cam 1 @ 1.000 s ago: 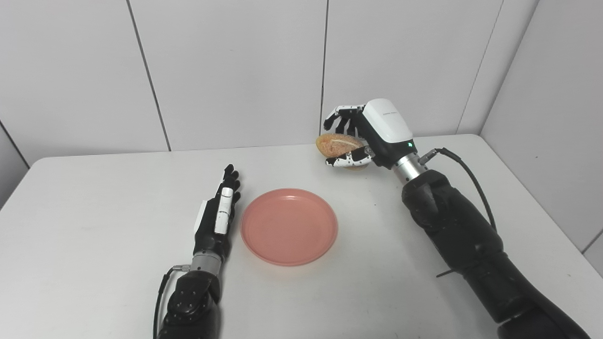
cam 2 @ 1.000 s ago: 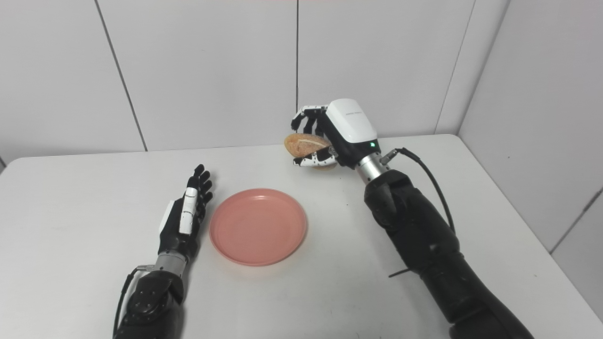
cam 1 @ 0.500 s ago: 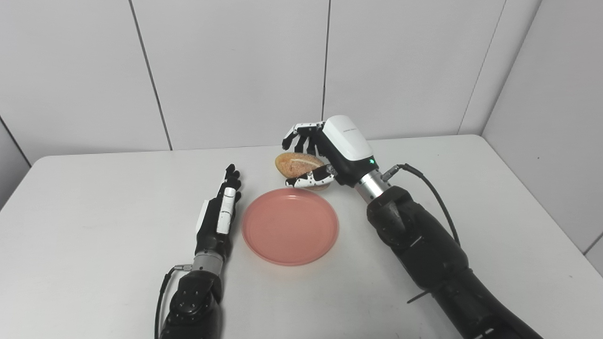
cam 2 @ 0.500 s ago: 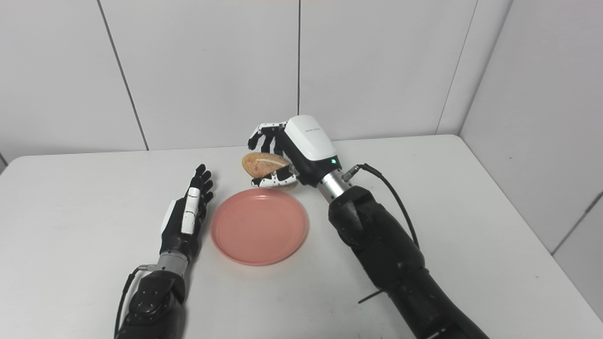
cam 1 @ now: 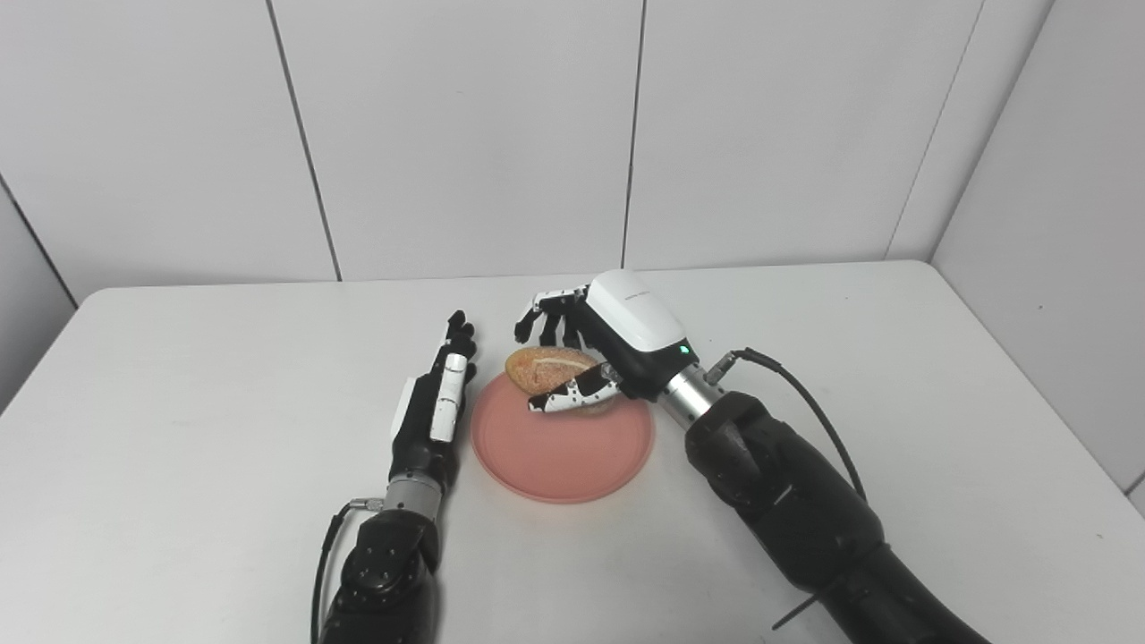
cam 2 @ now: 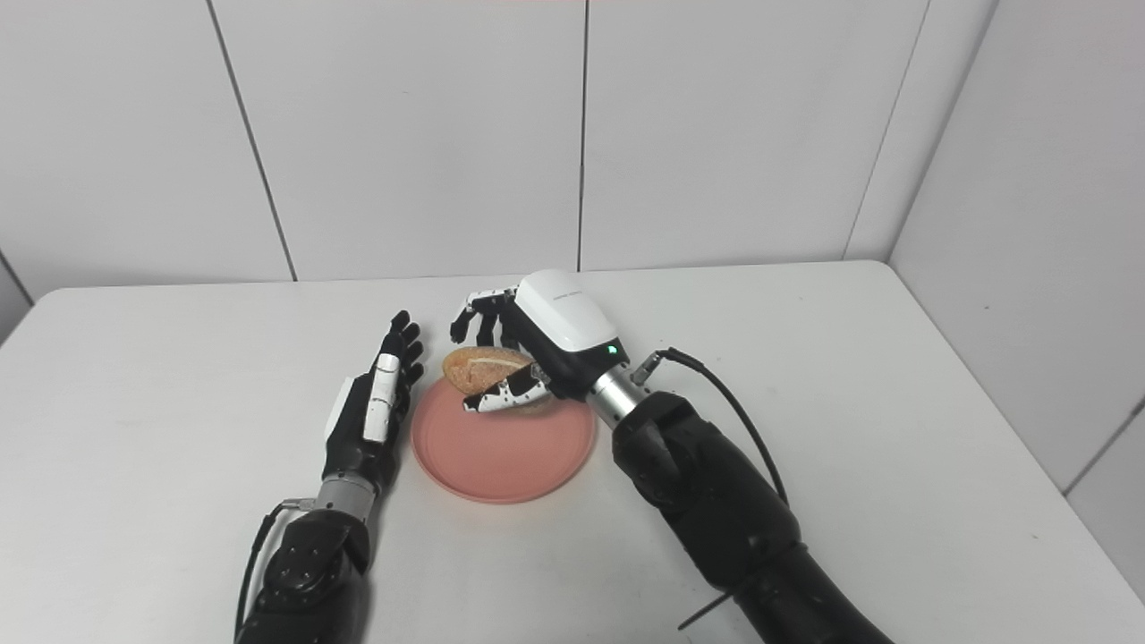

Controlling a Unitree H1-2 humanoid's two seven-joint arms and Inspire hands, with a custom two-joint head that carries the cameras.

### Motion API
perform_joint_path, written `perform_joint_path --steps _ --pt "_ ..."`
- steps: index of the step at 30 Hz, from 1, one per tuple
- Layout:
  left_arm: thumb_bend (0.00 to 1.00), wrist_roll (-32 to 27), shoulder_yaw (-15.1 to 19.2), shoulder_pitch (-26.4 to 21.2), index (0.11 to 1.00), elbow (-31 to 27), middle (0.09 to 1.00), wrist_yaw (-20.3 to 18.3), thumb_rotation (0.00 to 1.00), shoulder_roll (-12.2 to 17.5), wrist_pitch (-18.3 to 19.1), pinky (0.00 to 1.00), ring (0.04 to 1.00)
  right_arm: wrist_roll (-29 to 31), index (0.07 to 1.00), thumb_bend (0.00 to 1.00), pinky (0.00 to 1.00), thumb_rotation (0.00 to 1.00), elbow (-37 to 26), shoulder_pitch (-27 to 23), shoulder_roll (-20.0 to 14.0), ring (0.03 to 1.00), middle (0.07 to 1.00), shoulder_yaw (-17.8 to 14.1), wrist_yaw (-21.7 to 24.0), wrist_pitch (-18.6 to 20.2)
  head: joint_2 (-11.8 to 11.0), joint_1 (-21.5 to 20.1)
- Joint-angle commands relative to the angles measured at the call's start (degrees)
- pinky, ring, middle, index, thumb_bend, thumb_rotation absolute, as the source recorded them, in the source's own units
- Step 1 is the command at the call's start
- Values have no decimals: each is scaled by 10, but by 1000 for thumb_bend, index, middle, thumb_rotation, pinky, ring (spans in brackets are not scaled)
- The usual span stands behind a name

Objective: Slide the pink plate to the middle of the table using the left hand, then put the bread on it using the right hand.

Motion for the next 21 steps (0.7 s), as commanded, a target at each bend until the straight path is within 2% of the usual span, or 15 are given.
perform_joint_path --steps 1,10,16,21 --pt "755 2 -1 -7 991 1 1000 2 1000 -4 -2 1000 1000 4 514 513 238 0 -5 -17 0 287 398 -3 -4 -24 0 1" --pt "755 3 -1 -7 994 -2 1000 7 1000 -6 3 1000 1000 2 512 515 234 0 19 -12 -1 290 400 3 7 -25 0 0" --pt "763 3 -2 -8 998 2 1000 5 1000 -4 -1 1000 1000 -7 513 514 238 0 52 -19 -2 298 403 8 -6 -38 1 -1" --pt "772 4 -2 -7 994 -3 1000 7 1000 -6 1 1000 1000 -16 515 515 266 0 61 -24 -2 329 418 9 2 -21 2 0"
